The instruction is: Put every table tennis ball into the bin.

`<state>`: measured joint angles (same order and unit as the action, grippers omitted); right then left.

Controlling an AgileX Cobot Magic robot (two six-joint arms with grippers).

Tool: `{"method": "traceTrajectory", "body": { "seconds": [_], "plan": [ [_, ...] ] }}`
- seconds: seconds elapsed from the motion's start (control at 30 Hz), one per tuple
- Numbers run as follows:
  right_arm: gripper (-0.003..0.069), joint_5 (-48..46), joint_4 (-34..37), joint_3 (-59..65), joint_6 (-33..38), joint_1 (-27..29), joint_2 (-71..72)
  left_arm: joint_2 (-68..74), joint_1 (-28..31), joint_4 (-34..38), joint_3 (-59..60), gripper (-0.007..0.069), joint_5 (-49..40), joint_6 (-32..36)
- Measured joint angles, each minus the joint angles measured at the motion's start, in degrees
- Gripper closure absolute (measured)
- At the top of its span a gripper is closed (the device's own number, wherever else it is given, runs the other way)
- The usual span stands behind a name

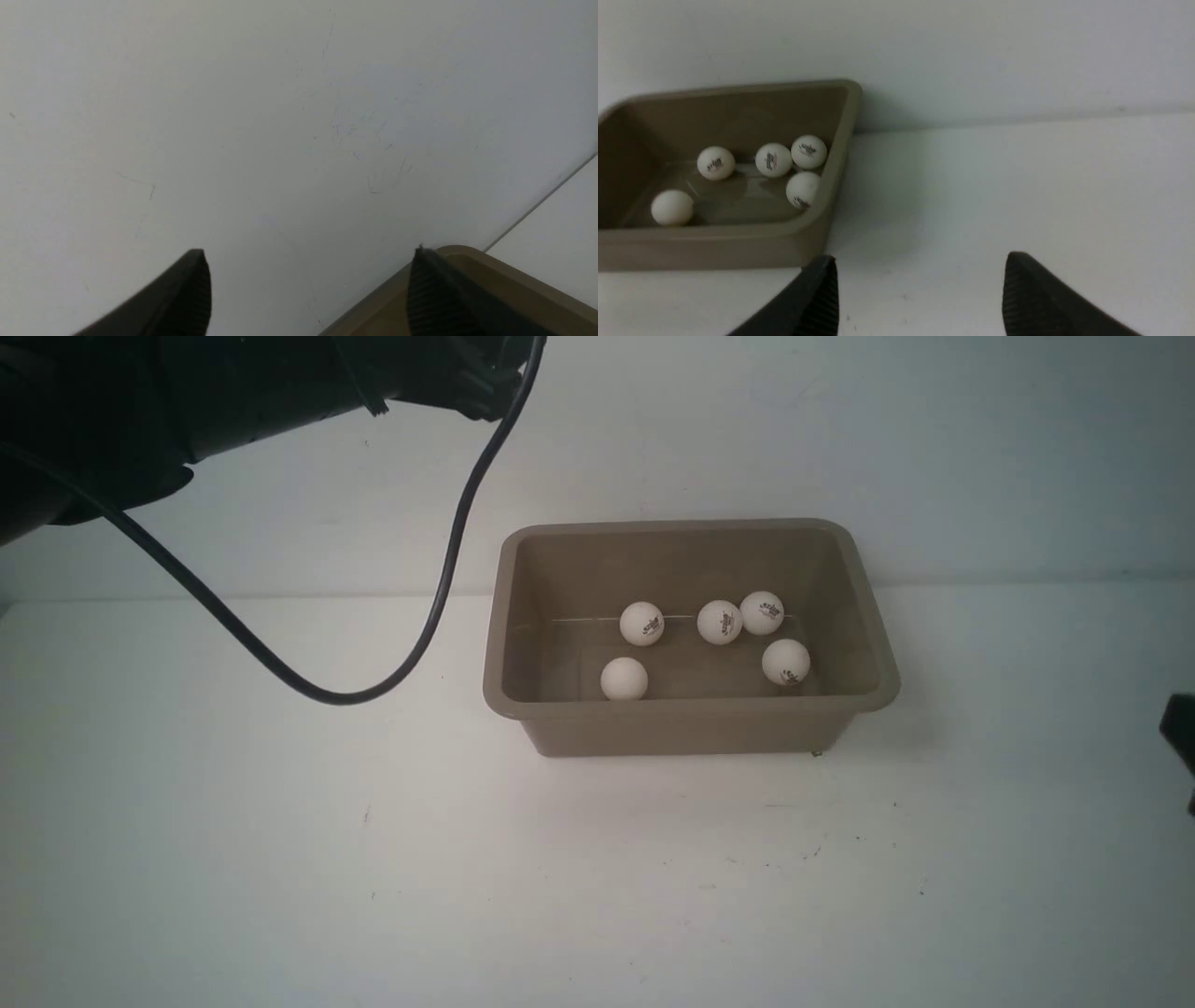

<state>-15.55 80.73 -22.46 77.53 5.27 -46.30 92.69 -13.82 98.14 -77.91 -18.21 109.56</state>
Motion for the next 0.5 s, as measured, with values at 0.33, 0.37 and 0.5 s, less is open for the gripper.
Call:
{"method": "traceTrajectory", "body": {
  "seconds": [0.33, 0.37, 0.5],
  "plan": [
    [0.0228, -0.7, 0.0, 1.2, 0.5, 0.0, 0.0, 0.0, 0.0, -0.3, 0.0, 0.0115, -4.3, -0.1],
    [0.0228, -0.8, 0.0, 1.2, 0.5, 0.0, 0.0, 0.0, 0.0, -0.4, 0.0, 0.0115, -4.9, -0.1],
    [0.0229, -1.4, 0.3, 1.2, 0.5, 0.0, 0.0, 0.0, 0.0, -0.5, 0.0, 0.0115, -9.2, -0.5]
  ]
}}
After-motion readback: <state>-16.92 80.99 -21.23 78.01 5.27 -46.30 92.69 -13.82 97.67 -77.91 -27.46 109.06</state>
